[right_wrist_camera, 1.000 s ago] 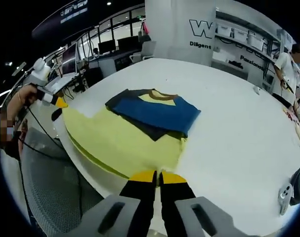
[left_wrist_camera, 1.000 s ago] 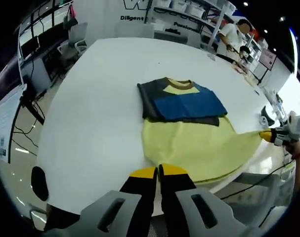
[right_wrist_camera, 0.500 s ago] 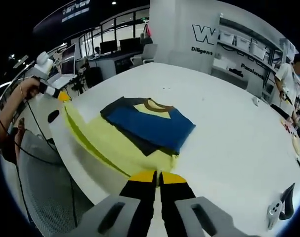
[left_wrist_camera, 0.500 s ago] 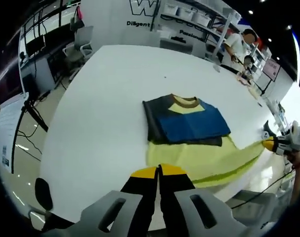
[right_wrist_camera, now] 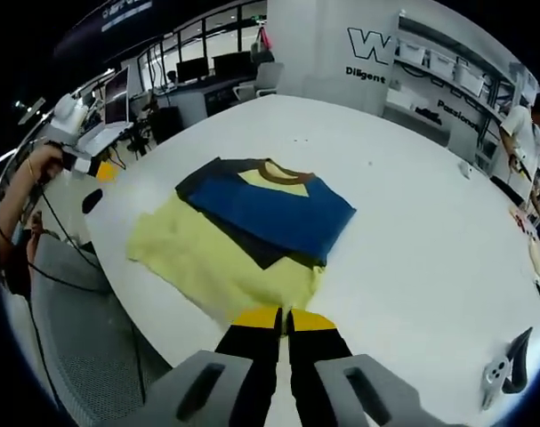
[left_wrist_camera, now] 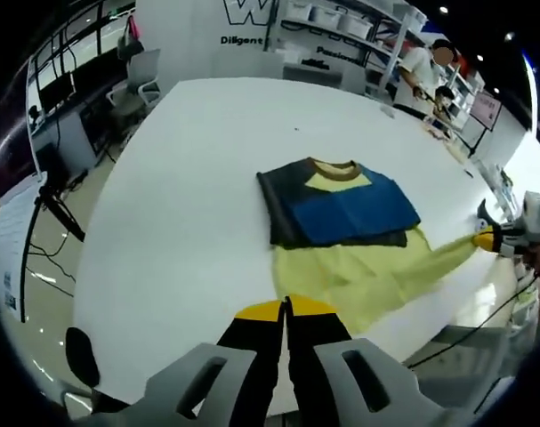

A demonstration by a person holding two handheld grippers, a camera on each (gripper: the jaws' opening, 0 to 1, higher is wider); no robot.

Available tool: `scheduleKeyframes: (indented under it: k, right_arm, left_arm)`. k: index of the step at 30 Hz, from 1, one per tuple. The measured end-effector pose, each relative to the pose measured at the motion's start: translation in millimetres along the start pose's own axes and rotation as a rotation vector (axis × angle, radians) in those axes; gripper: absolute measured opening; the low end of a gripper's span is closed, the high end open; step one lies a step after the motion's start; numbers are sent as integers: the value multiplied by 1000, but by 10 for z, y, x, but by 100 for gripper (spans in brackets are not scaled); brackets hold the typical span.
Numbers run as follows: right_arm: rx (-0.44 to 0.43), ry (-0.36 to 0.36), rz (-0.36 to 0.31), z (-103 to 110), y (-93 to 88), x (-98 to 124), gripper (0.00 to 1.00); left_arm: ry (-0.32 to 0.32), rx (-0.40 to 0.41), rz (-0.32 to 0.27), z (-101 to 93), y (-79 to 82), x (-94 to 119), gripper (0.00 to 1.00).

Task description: Fold the garment on the visible template until the final outline fits inside the template.

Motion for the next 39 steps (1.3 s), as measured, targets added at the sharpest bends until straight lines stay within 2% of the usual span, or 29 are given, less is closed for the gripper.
scheduleKeyframes:
  k: [2,4,8,10,14,19,22,26,30,32,33,34,36,39]
  right_arm:
    - [-2,0,1,0,-6,0,0]
    - [-7,2,-2,6,-11,3,0]
    - [-22,5,-8,2,-28,6,0]
    - [-28,7,-10,0,-34,5,0]
    - [-32,7,-7,9,-48,3,0]
    - [-31,16,0,23,-60,-1,0]
    - [-28,29,2,47,-61,-9,0]
    - [-19,32,11,57,-68,-19,0]
    - [-17,41,13,61,-70,-27,0]
    - [-14,41,16,61,-74,-29,0]
    - [-18,43,16,63,-77,-31,0]
    - [-18,44,17,65,-80,-31,0]
    - [-15,46,19,66,-85,-33,0]
    - [-19,48,22,60,-97,-35,0]
  left_arm:
    - [-6,-31,-7,0,-23,-26,5]
    - [-8,-25,-6,-18,-53,-34,5]
    - [-27,-88,11,-54,-120,-77,28]
    - [-43,-88,22,-83,-152,-91,33]
    - [-63,-93,31,-102,-213,-113,40]
    - [-108,-125,43,-172,-366,-205,48]
    - [-153,-78,39,-226,-430,-259,51]
    - [-175,-105,42,-304,-520,-313,57]
    - [-192,-99,70,-333,-609,-406,59]
    - [-192,-73,66,-342,-634,-447,59]
    - [-219,-32,83,-370,-673,-474,60]
    - [-223,-26,87,-366,-689,-499,60]
    - [-218,-28,80,-369,-711,-533,58]
    - [-220,-39,103,-391,-744,-560,53]
Point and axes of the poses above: the point that each gripper's makers call its tool centre point, and the gripper's own axes: x roughly backward along the fingers, z roughly to its left, y roughly out of its top, the point moved 8 cm from there along x, roughly backward along the fingers, and after that the axes turned 1 degree about z, right-handed, at the moved point
